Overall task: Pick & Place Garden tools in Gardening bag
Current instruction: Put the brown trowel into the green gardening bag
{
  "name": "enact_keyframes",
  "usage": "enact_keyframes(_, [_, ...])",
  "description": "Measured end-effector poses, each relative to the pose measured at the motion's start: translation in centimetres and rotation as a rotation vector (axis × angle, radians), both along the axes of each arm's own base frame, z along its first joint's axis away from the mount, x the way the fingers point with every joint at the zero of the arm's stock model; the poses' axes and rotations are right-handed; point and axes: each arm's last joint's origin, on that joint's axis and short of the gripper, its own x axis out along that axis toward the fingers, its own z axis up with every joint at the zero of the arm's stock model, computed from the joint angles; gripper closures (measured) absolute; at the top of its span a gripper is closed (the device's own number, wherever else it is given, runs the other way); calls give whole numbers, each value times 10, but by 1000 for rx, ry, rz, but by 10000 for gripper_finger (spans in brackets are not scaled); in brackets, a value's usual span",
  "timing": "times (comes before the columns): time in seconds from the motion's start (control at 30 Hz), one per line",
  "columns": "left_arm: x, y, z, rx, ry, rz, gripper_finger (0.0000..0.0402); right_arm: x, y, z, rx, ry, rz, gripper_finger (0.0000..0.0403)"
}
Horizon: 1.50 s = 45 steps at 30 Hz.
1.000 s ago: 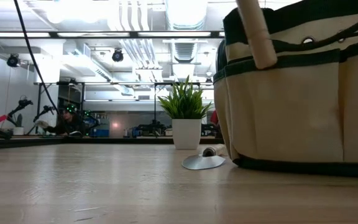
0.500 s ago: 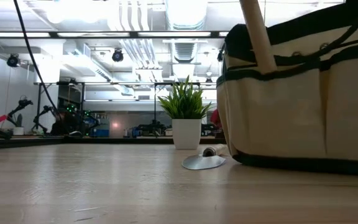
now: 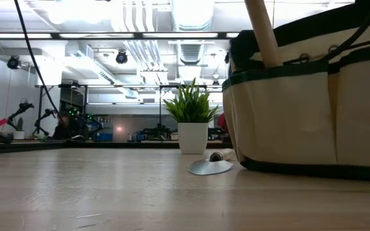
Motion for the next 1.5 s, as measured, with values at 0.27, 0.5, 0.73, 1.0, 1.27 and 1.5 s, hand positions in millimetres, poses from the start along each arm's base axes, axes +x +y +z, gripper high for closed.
enact_keyframes(0.27, [0,0,0,-8,-2,3,156,3,7,-29,-38,58,-4,395])
enact_keyframes(0.5, [0,0,-2,-16,-1,8,156,-2,6,-48,-45,96,-32,394])
enact_keyframes(0.73, [-1,2,-5,-45,0,20,156,-15,-1,-63,-74,195,-65,394])
enact_keyframes(1.0, [1,5,-5,-98,-10,44,156,-17,-3,-67,-65,203,-79,382])
enact_keyframes(1.27, [1,5,-6,-96,-6,46,156,-19,-5,-63,-94,230,-86,328])
enact_keyframes(1.5, [3,9,-7,-136,-10,73,156,-20,-4,-41,-66,193,-80,275])
